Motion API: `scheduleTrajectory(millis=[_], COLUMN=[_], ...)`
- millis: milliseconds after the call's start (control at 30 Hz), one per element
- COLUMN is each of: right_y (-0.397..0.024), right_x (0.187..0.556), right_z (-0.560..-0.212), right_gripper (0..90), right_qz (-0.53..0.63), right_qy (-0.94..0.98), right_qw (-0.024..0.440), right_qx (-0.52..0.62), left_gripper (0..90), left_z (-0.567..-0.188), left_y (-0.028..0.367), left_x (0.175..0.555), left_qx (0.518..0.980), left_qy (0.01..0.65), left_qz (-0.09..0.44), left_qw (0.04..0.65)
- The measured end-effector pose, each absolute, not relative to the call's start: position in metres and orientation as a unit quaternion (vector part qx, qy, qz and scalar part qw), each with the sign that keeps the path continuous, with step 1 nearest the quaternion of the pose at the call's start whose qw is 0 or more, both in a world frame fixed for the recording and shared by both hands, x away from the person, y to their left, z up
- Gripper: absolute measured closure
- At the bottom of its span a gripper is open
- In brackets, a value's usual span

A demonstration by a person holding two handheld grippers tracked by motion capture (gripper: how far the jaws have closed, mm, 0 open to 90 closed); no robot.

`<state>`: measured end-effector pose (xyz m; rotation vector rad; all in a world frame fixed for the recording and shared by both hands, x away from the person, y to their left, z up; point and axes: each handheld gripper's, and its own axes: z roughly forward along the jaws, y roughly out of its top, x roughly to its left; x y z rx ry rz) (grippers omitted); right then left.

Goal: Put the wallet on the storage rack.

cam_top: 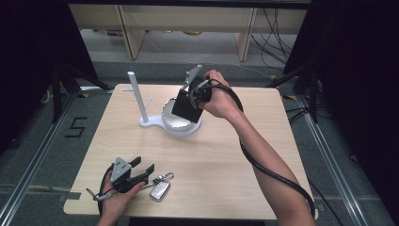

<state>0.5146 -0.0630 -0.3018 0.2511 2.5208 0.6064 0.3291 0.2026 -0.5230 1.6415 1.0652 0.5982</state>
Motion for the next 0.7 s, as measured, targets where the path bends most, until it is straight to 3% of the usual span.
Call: scheduleTrajectory(millis=[700], right_y=[-0.041], right_x=[0.528], right_z=[-0.316], right_gripper=[80.7], right_qz=[0.246], right_qy=[0.93], right_qw=[0.257], right_qx=[0.096], left_gripper=[35.3], left_z=[-0.523], left_y=[0.203], left_x=[0.329], left_qx=[0.685], left_qy=[0.444], left_qz=[0.25], left_qw=[0.521])
